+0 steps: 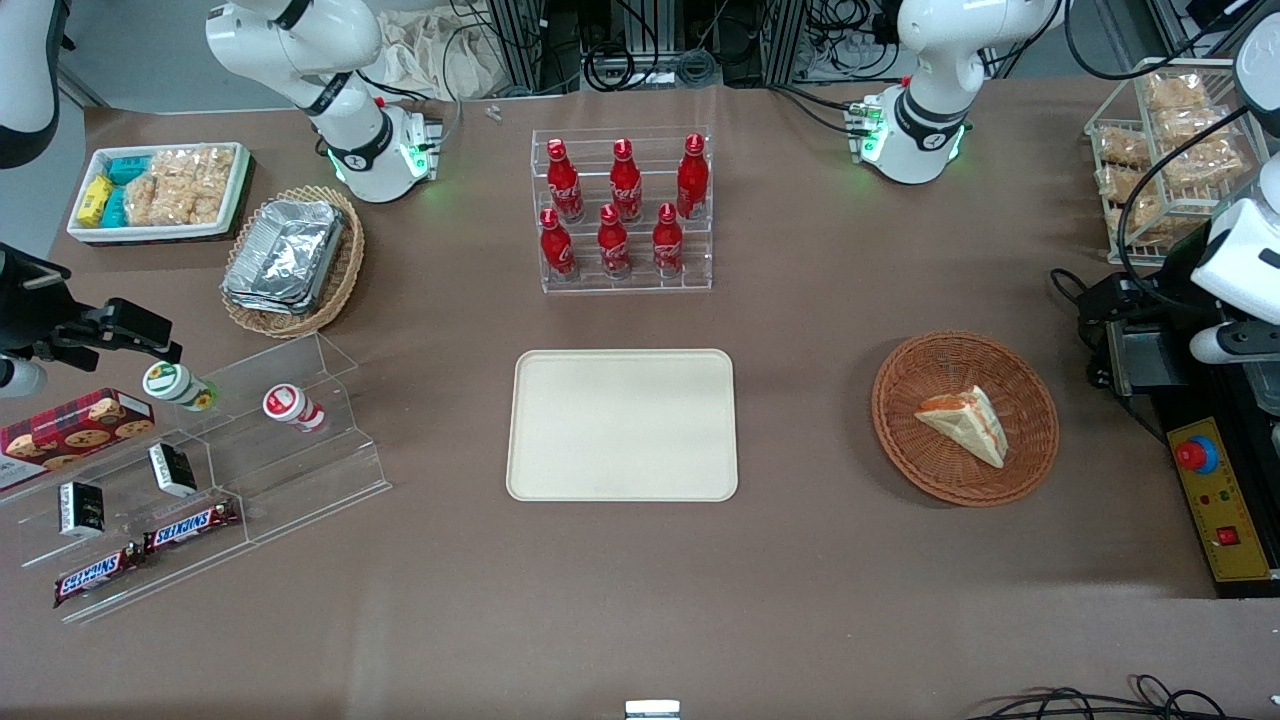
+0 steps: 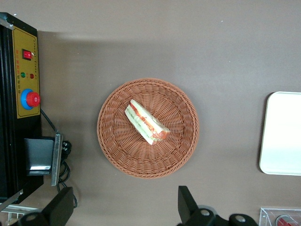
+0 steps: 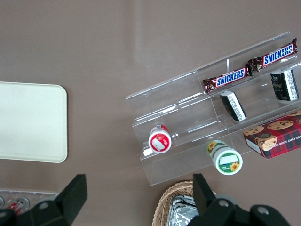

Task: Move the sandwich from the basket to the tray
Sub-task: 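Move the left gripper over the wrapped sandwich in the wicker basket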

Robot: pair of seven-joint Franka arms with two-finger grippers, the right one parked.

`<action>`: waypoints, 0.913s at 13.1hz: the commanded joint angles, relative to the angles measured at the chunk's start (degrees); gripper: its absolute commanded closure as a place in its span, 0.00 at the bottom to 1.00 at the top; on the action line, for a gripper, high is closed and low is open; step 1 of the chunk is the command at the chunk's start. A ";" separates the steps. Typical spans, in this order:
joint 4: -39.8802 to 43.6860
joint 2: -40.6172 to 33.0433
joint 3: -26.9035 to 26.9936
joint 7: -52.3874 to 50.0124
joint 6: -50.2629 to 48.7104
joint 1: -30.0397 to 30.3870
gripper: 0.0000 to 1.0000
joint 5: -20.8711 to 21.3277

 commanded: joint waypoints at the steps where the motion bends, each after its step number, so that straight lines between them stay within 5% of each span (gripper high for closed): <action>1: 1.90 1.48 -0.12 0.83 -2.55 0.40 0.00 -0.94; 5: 1.28 4.64 -0.21 -0.91 -1.51 0.23 0.00 -0.42; 12: -11.72 9.12 -0.47 -41.12 16.50 -0.30 0.01 -0.94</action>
